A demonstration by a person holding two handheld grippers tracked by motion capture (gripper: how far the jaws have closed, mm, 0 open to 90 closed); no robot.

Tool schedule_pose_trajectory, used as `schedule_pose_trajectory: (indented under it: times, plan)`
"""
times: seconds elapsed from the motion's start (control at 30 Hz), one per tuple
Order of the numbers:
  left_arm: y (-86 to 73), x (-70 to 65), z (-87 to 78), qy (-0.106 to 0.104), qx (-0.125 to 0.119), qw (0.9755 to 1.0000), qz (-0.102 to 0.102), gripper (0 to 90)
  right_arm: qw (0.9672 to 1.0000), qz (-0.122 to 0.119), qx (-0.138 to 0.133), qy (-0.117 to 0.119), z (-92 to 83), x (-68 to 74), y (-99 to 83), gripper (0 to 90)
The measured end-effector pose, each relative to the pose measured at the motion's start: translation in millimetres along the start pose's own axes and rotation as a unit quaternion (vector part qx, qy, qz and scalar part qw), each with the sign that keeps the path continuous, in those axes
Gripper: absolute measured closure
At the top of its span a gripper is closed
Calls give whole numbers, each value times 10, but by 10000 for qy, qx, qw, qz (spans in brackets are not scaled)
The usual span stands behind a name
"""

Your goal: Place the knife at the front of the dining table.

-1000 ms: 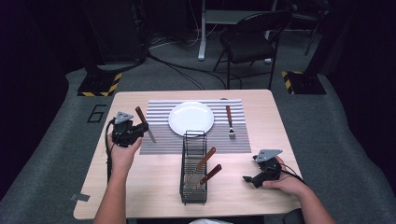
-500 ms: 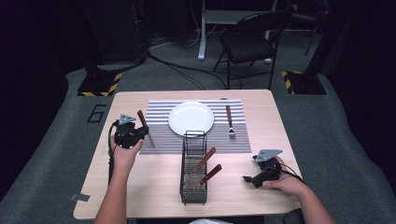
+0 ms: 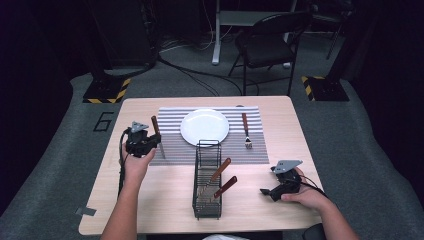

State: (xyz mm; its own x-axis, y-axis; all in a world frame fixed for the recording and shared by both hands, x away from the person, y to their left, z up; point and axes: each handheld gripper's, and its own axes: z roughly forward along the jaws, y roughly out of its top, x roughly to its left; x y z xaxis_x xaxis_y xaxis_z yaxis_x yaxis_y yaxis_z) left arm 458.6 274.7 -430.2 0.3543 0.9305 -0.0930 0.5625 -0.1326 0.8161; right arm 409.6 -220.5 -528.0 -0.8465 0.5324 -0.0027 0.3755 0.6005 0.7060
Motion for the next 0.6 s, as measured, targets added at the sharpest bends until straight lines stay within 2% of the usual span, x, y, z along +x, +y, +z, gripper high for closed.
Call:
schedule_pose_trajectory:
  times: [0.2, 0.43, 0.6]
  plan:
    - [69, 41, 120, -53, 56, 10000, -55, 804, 10000, 7, -2, -8, 0, 1, 0, 0]
    - [94, 84, 315, -95, -31, 9996, -263, 805, 10000, -1, 0, -2, 0, 0, 0, 0]
    - [145, 93, 450, -62, 115, 9995, -295, 806, 10000, 2, 1, 0, 0, 0, 0, 0]
